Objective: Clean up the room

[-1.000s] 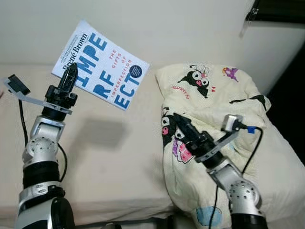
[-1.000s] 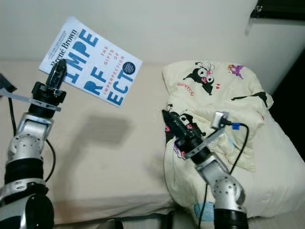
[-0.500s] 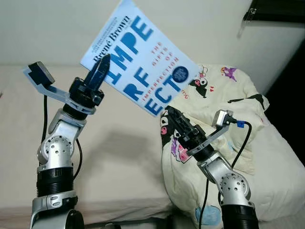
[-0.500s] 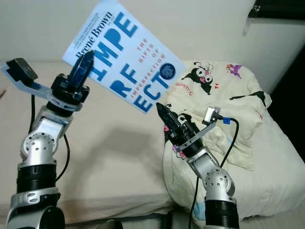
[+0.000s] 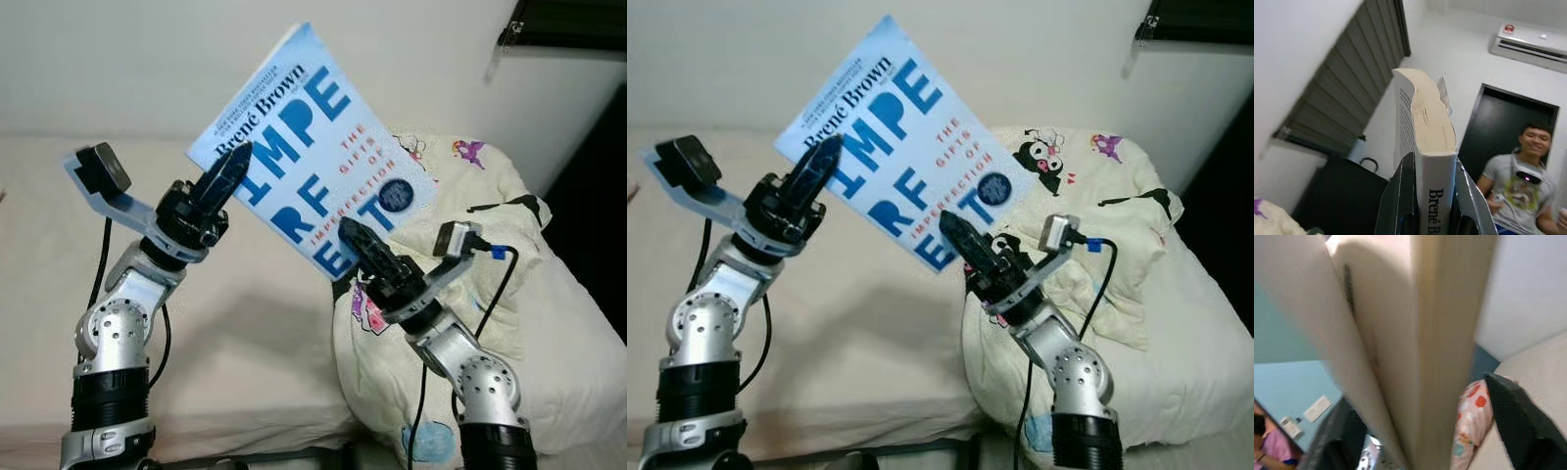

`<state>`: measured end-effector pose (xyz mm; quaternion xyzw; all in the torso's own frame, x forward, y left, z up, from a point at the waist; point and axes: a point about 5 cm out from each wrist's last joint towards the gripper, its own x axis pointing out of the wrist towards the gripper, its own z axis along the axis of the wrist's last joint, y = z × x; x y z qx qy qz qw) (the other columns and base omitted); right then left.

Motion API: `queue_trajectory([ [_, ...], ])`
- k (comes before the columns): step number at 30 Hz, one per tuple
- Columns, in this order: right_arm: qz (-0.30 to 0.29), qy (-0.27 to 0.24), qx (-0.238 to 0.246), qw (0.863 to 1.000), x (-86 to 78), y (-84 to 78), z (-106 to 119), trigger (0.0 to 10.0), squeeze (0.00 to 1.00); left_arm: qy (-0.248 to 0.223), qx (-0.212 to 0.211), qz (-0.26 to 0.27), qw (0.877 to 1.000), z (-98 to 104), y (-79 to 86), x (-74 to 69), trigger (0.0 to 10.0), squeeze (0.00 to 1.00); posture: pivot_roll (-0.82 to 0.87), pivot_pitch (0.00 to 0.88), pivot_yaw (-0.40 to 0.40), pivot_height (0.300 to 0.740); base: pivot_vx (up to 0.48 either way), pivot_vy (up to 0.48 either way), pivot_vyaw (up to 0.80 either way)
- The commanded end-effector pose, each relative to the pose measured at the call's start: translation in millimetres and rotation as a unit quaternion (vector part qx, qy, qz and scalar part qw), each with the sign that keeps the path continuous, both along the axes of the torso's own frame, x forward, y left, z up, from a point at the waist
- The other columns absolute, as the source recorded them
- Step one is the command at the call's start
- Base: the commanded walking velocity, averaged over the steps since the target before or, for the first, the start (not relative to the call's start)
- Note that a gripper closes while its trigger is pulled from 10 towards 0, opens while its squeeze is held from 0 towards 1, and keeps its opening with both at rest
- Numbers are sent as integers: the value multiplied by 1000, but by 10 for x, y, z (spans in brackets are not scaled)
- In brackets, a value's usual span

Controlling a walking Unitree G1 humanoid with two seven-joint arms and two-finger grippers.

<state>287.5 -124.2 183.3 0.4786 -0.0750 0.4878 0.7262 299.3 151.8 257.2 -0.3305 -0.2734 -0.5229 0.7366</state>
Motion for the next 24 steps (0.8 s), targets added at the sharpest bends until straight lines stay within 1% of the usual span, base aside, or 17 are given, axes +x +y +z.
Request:
queue_trajectory([
  [1, 18, -17, 8, 1000, -54, 9, 44, 0, 0, -23, 0, -14, 1000, 55, -10, -62, 0, 0, -137, 117, -50, 620, 0, 0, 0],
  [3, 24, -26, 11, 999, -77, -1, 63, 0, 0, -21, 1, -11, 1000, 51, -3, -59, 0, 0, -137, 117, -50, 620, 0, 0, 0],
  [5, 29, -33, 16, 999, -104, -23, 91, 0, 0, -12, 1, 1, 1000, 46, 41, -35, 0, 0, -136, 119, -49, 620, 0, 0, 0],
  [8, 32, -34, 12, 999, -120, -39, 87, 0, 0, 4, 10, 27, 1000, 10, 127, 21, 0, 0, -136, 121, -49, 620, 0, 0, 0],
  [11, 33, -34, 12, 999, -126, -40, 84, 0, 0, 7, 12, 34, 999, 0, 153, 34, 0, 0, -136, 121, -49, 620, 0, 0, 0],
  [14, 39, -35, 9, 999, -158, -48, 75, 0, 0, 27, 8, 75, 997, -17, 322, 126, 0, 0, -136, 122, -49, 620, 0, 0, 0],
  [15, 39, -35, 9, 999, -158, -48, 75, 0, 0, 27, 8, 75, 997, -17, 322, 126, 0, 0, -136, 122, -49, 620, 0, 0, 0],
  [16, 39, -35, 9, 999, -163, -51, 73, 0, 0, 32, 7, 82, 996, -21, 365, 147, 0, 0, -136, 123, -49, 620, 0, 0, 0],
  [17, 36, -34, 8, 999, -162, -56, 72, 0, 0, 47, 6, 73, 996, -43, 383, 161, 4588, 294, -136, 123, -47, 620, 0, 0, 0],
  [18, 29, -34, 6, 999, -152, -65, 73, 0, 0, 68, -1, 70, 995, -78, 406, 187, 10000, 1000, -135, 123, -46, 620, 0, 0, 0],
  [19, 20, -31, 2, 999, -134, -76, 67, 0, 0, 80, -1, 61, 995, -121, 410, 186, 10000, 1000, -136, 122, -45, 620, 0, 0, 0],
  [20, 20, -31, 2, 999, -134, -76, 67, 0, 0, 80, -1, 61, 995, -121, 410, 186, 10000, 1000, -136, 122, -45, 620, 0, 0, 0],
  [21, 10, -26, -2, 1000, -112, -87, 56, 0, 0, 86, 6, 61, 994, -165, 407, 185, 10000, 1000, -136, 122, -45, 620, 0, 0, 0],
  [22, -7, -14, -16, 1000, -70, -96, 22, 0, 0, 102, 6, 72, 992, -231, 420, 202, 10000, 1000, -135, 122, -47, 620, 0, 0, 0],
  [23, -7, -14, -16, 1000, -70, -96, 22, 0, 0, 102, 6, 72, 992, -231, 420, 202, 10000, 1000, -135, 122, -47, 620, 0, 0, 0],
  [24, -24, -2, -27, 999, -25, -111, -17, 0, 0, 123, 7, 94, 988, -322, 454, 230, 10000, 1000, -135, 120, -49, 620, 0, 0, 0],
])
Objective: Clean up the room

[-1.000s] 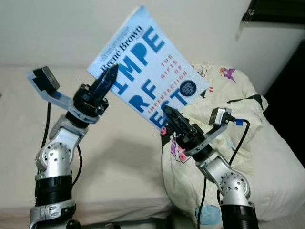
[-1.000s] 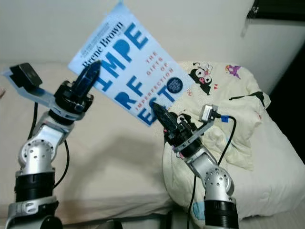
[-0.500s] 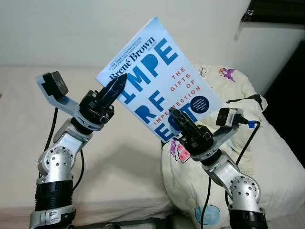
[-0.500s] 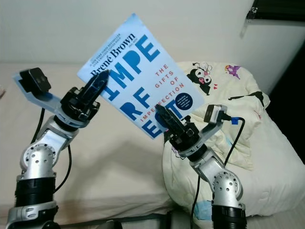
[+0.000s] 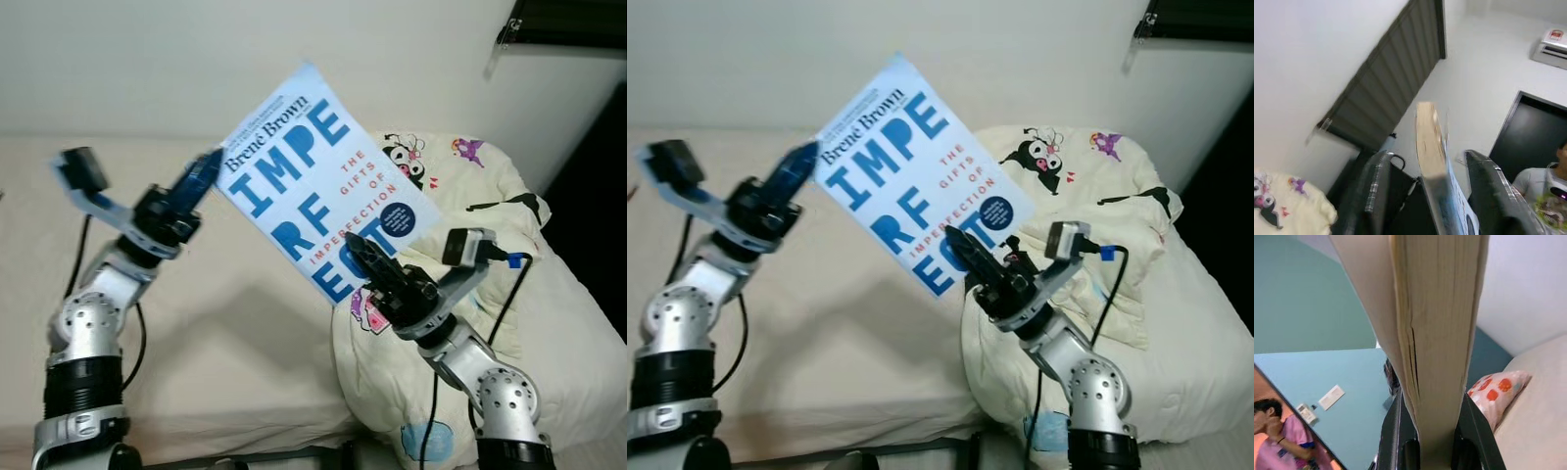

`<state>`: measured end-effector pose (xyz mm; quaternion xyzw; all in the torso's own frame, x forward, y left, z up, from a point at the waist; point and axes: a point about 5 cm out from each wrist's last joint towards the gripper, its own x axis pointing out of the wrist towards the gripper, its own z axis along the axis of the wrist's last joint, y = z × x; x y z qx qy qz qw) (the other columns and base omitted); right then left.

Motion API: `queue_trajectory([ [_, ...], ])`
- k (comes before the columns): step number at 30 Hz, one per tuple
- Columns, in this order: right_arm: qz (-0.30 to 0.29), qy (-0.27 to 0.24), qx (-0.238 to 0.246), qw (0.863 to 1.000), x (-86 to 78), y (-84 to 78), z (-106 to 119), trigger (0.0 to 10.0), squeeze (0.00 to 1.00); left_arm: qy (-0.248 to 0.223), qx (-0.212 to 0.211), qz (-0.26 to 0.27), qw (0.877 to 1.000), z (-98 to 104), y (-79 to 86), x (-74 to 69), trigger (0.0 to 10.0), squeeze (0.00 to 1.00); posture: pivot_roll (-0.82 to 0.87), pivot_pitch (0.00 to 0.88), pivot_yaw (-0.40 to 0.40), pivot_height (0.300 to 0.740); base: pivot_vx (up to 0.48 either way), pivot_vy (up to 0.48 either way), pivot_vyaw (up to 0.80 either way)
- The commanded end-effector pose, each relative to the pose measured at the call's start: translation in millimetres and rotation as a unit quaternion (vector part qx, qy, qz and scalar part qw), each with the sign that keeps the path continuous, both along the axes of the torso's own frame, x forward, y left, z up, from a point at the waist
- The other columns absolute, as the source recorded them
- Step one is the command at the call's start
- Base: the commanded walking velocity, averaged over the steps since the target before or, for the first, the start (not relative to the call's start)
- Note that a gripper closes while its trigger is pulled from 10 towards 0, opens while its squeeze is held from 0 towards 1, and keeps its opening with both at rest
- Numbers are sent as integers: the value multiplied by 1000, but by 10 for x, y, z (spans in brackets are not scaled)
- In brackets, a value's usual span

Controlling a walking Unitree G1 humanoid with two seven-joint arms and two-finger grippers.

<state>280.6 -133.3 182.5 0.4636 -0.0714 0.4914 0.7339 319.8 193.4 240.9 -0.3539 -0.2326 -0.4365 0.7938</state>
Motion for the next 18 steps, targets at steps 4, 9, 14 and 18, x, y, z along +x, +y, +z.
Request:
queue_trajectory([
  [4, -97, 52, -43, 993, 196, -132, -153, 0, 0, 141, -4, 120, 983, -550, 262, 141, 10000, 1000, -133, 117, -51, 620, 0, 0, 0],
  [9, -174, 102, -119, 972, 321, -241, -352, 0, 0, 325, 19, 290, 900, -1166, 633, 191, 10000, 1000, -128, 113, -51, 620, 0, 0, 0],
  [14, -182, 130, -154, 962, 336, -275, -527, 0, 0, 482, 72, 404, 774, -1745, 921, -63, 10000, 1000, -129, 109, -47, 625, 0, 0, 0],
  [18, -180, 142, -167, 959, 318, -276, -620, 0, 0, 538, 103, 424, 721, -2034, 985, -277, 10000, 0, -126, 107, -48, 630, 0, 0, 0],
])
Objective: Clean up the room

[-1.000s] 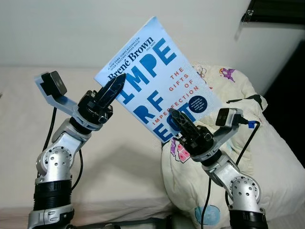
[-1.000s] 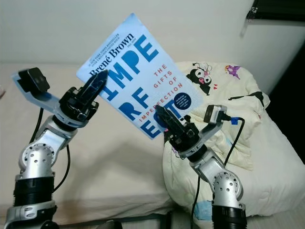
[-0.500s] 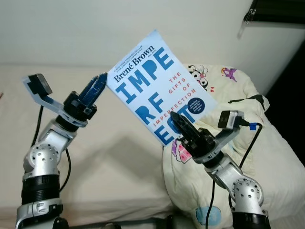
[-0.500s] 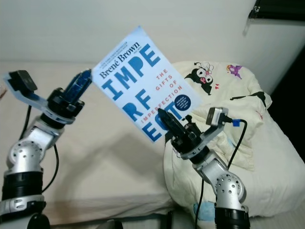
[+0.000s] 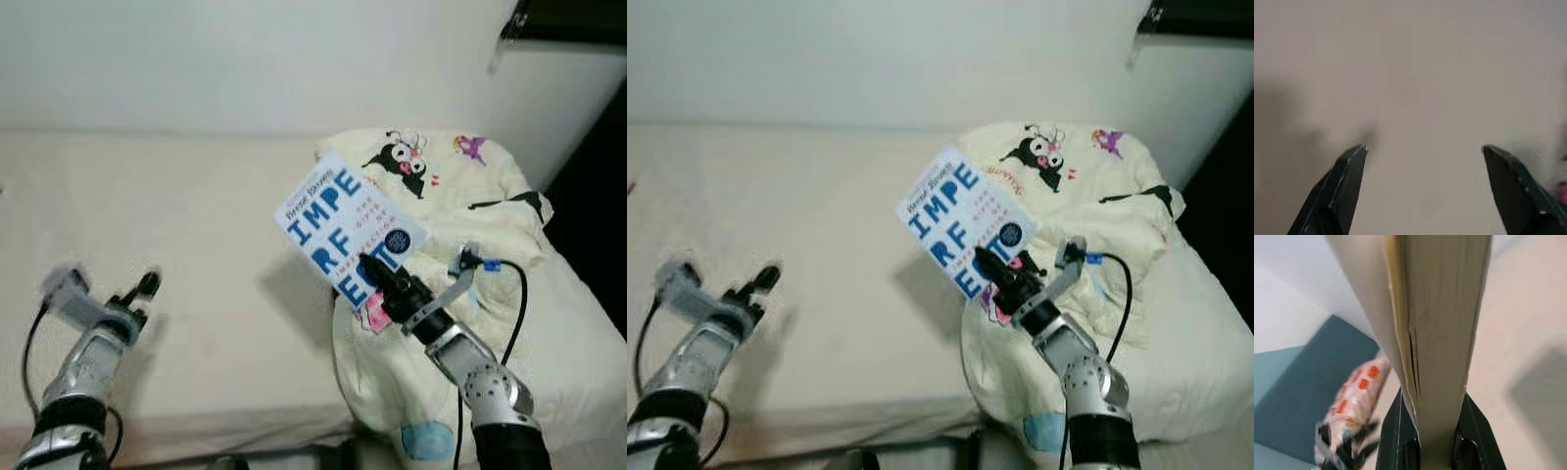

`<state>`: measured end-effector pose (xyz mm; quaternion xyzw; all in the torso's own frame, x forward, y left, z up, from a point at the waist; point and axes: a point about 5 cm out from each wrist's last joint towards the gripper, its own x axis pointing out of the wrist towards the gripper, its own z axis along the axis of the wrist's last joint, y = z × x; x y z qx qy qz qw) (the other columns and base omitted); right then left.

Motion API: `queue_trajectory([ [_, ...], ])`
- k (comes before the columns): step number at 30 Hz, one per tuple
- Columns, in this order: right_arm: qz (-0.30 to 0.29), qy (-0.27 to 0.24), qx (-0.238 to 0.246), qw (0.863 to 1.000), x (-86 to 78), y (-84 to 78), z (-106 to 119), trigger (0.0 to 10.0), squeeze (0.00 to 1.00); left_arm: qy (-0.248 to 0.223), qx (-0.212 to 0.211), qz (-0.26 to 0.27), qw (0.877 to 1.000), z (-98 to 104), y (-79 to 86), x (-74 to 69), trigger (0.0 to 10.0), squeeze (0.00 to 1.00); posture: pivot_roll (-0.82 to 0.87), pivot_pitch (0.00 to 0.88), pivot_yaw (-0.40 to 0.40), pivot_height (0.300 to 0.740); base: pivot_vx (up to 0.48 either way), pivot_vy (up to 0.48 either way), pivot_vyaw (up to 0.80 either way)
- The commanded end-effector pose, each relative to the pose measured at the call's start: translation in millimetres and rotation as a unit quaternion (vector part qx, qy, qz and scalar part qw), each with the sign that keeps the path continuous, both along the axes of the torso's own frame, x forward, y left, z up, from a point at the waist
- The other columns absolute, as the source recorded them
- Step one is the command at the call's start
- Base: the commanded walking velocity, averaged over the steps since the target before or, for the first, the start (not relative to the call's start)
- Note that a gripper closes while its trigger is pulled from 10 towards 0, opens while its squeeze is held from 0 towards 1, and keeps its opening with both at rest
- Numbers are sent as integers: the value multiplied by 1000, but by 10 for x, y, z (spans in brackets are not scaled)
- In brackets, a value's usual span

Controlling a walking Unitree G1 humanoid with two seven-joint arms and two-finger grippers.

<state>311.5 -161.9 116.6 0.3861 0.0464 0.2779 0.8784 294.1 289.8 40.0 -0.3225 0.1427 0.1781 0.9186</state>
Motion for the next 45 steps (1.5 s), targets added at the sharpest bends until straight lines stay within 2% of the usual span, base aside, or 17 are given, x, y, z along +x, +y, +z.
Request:
queue_trajectory([
  [1, 4, -4, -13, 1000, -12, 22, -39, 0, 0, 83, 15, 12, 996, -265, 33, -224, 10000, 0, -128, 104, -46, 635, -326, 0, 0],
  [2, 4, -4, -13, 1000, -12, 22, -39, 0, 0, 83, 15, 12, 996, -265, 33, -224, 10000, 0, -128, 104, -46, 635, -326, 0, 0],
  [3, 3, 10, -25, 1000, -31, 45, -155, 0, 0, 161, 22, 11, 987, -577, -2, -533, 10000, 0, -126, 98, -46, 644, -480, 0, 0],
  [8, 3, 14, -28, 1000, -33, 54, -194, 0, 0, 191, 41, -5, 981, -710, -47, -682, 10000, 0, -125, 92, -46, 654, -480, 0, 0],
  [9, 2, 14, -30, 999, -24, 54, -205, 0, 0, 214, 47, -11, 976, -789, -81, -769, 10000, 0, -127, 92, -43, 659, 0, 0, 0],
  [11, 2, 14, -30, 999, -24, 54, -205, 0, 0, 214, 47, -11, 976, -789, -81, -769, 10000, 0, -127, 92, -43, 659, 0, 0, 0],
  [15, 0, 17, -37, 999, -14, 57, -235, 0, 0, 261, 65, -28, 963, -938, -142, -955, 10000, 0, -127, 93, -43, 668, 0, 0, 0],
  [18, -4, 44, -57, 997, -31, 52, -402, 0, 0, 312, 82, -45, 946, -1099, -227, -1190, 10000, 0, -124, 91, -46, 683, 0, 0, 0],
  [23, -5, 65, -73, 995, -62, 54, -536, 0, 0, 331, 87, -48, 938, -1154, -253, -1286, 10000, 0, -123, 90, -49, 693, 0, 0, 0],
  [26, -2, 100, -97, 990, -135, 59, -744, 0, 0, 348, 93, -54, 931, -1196, -270, -1367, 10000, 0, -114, 87, -52, 707, 0, 0, 0],
  [33, -1, 136, -127, 983, -216, 55, -937, 0, 0, 355, 101, -62, 927, -1210, -285, -1387, 10000, 0, -115, 84, -50, 722, 0, 0, 0],
  [36, -1, 171, -160, 972, -316, 39, -1117, 0, 0, 358, 108, -73, 925, -1219, -310, -1389, 10000, 0, -117, 79, -49, 736, 0, 0, 0],
  [41, 1, 185, -182, 966, -364, 30, -1192, 0, 0, 359, 111, -79, 923, -1224, -326, -1388, 10000, 0, -120, 76, -48, 740, 0, 0, 0],
  [42, -4, 207, -237, 949, -440, 2, -1313, 0, 0, 360, 112, -87, 922, -1232, -351, -1387, 10000, 0, -125, 69, -49, 740, 0, 0, 0],
  [43, -8, 240, -300, 923, -556, -44, -1464, 6000, 0, 357, 105, -97, 923, -1241, -388, -1382, 10000, 0, -128, 53, -49, 740, 0, 0, 0],
  [44, -8, 240, -300, 923, -556, -44, -1464, 6000, 0, 357, 105, -97, 923, -1241, -388, -1382, 10000, 0, -128, 53, -49, 740, 0, 0, 0],
  [45, -4, 266, -349, 899, -695, -78, -1600, 10000, 0, 357, 105, -110, 921, -1250, -428, -1378, 10000, 0, -123, 46, -50, 740, 0, 0, 0],
])
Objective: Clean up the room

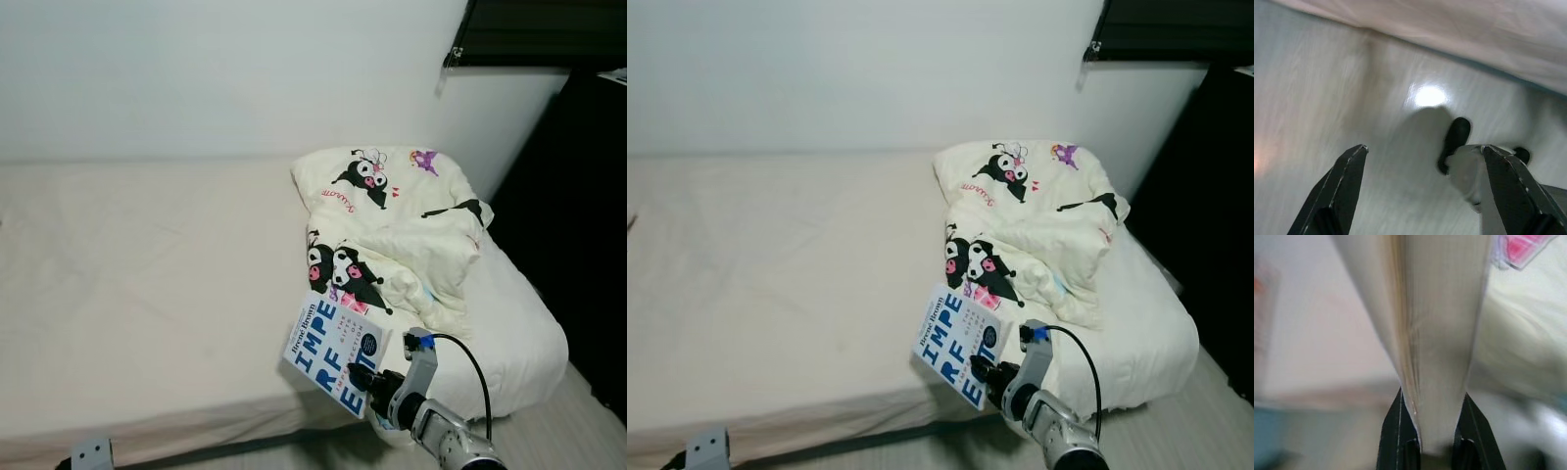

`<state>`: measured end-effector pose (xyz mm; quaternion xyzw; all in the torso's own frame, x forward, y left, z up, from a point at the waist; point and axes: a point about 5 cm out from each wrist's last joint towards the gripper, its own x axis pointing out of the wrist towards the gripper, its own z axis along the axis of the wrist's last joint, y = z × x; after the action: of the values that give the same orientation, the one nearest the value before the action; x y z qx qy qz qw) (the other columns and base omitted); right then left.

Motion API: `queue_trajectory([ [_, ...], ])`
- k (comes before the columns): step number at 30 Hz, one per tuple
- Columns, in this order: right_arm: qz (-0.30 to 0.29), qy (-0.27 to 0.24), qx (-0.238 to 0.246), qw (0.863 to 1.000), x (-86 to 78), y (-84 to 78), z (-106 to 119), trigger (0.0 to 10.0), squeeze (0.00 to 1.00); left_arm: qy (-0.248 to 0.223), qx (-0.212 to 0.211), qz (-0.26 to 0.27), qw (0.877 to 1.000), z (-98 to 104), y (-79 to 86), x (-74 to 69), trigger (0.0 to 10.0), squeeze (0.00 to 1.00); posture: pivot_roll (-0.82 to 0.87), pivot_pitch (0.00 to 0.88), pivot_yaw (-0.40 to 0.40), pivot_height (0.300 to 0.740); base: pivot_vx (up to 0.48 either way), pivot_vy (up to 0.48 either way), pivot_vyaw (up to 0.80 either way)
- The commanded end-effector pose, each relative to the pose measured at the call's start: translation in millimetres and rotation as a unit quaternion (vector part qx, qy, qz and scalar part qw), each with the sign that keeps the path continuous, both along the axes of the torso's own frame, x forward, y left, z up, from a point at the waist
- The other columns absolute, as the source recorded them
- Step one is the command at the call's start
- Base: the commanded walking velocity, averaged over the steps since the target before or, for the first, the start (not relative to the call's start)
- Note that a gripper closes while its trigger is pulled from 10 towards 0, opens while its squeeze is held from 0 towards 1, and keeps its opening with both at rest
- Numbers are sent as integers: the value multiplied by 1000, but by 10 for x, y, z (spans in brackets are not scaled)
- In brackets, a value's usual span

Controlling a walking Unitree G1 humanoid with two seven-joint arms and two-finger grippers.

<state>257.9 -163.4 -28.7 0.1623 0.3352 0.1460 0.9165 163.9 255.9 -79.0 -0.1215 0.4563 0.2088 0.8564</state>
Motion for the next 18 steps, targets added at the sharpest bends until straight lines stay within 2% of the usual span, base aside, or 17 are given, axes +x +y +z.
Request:
queue_trajectory([
  [1, 5, 30, -54, 998, -159, -63, -147, 10000, 0, 19, -12, -15, 1000, -61, -89, -76, 10000, 0, -123, 46, -50, 740, 0, 0, 0],
  [2, 4, 54, -75, 996, -275, -75, -245, 10000, 0, 20, -17, -24, 999, -69, -126, -71, 10000, 0, -114, 43, -55, 740, 0, 0, 0],
  [3, 14, 64, -76, 995, -339, -20, -295, 10000, 0, 19, -20, -28, 999, -73, -151, -64, 10000, 0, -109, 43, -58, 740, 0, 0, 781],
  [5, 20, 66, -71, 995, -365, 27, -314, 10000, 0, 18, -22, -29, 999, -74, -163, -60, 10000, 0, -109, 43, -58, 740, 0, 0, 781],
  [7, 86, 30, -84, 992, -284, 216, -253, 10000, 0, 18, -19, -31, 999, -63, -122, -59, 10000, 0, -109, 53, -56, 740, 0, 0, 781],
  [8, 86, 30, -84, 992, -284, 216, -253, 10000, 0, 18, -19, -31, 999, -63, -122, -59, 10000, 0, -109, 53, -56, 740, 0, 0, 781],
  [10, 133, -13, -105, 986, -147, 325, -146, 10000, 0, 22, -16, -31, 999, -54, -53, -85, 10000, 0, -112, 56, -52, 740, 0, 0, 781],
  [14, 154, -39, -115, 981, -58, 382, -76, 10000, 0, 33, -17, -29, 999, -61, 3, -146, 10000, 0, -102, 46, -54, 740, 0, -152, 778],
  [15, 167, -60, -116, 977, 7, 444, -19, 10000, 0, 44, -17, -32, 998, -69, 55, -209, 10000, 0, -95, 42, -57, 740, 0, 0, 781],
  [18, 187, -81, -114, 972, 60, 528, 39, 10000, 0, 49, -14, -23, 998, -69, 108, -256, 10000, 0, -88, 38, -60, 740, 0, 0, 781],
])
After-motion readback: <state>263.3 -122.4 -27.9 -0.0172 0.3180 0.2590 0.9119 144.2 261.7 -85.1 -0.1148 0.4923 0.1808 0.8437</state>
